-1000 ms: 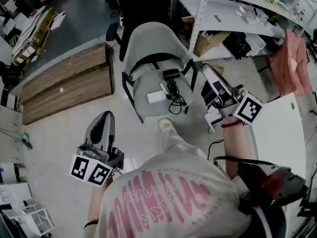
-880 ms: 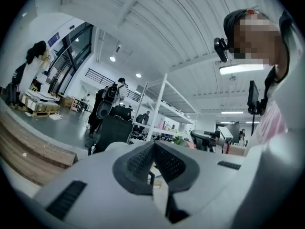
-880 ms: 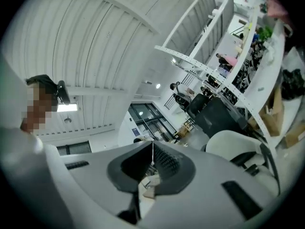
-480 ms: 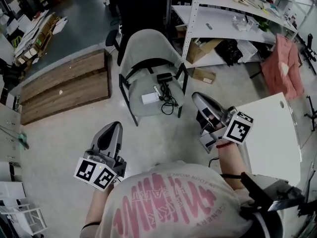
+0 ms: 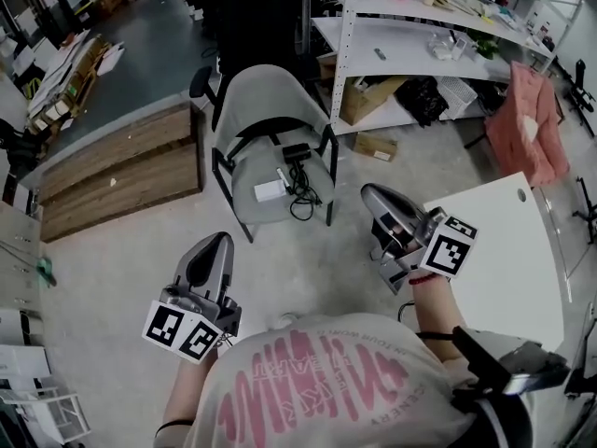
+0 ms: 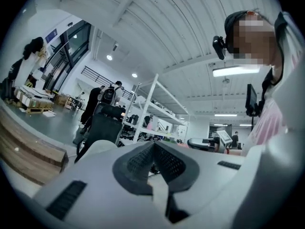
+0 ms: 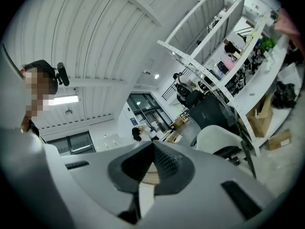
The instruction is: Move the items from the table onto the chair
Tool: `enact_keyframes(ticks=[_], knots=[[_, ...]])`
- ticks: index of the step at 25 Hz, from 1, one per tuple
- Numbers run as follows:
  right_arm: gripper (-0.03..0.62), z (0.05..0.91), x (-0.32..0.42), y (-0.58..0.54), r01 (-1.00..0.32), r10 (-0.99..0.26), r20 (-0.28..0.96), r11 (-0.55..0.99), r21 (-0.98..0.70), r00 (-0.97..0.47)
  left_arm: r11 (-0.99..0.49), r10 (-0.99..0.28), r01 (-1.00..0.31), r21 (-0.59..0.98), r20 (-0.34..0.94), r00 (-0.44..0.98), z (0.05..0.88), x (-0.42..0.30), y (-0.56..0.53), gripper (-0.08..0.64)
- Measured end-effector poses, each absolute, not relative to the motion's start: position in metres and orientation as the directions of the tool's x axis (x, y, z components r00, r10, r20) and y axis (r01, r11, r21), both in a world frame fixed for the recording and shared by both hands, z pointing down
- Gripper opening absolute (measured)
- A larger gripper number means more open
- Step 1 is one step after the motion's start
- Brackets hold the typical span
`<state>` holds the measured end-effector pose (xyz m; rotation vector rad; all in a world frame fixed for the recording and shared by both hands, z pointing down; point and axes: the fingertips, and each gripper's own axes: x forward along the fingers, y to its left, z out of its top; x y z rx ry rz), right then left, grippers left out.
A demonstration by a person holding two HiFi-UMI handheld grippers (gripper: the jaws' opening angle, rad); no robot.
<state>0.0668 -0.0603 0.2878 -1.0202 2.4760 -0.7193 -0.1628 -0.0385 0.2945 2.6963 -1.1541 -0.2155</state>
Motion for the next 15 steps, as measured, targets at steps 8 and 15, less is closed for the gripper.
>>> enact_keyframes(ticks=[8, 15], knots=[[0.014, 0.287, 0.072, -0.051, -0.511, -0.699, -0.16, 0.64, -0.574, -0.697, -0.7, -0.711, -0.693, 0.172, -0.081, 0.698, 0.278, -0.15, -0.026, 0.009], [0.014, 0.293, 0.074, -0.045, -0.506, -0.693, -0.158, 0.645, -0.573, -0.704, -0.703, -0.709, -0.693, 0.162, -0.086, 0.7, 0.277, -0.149, -0.02, 0.009]])
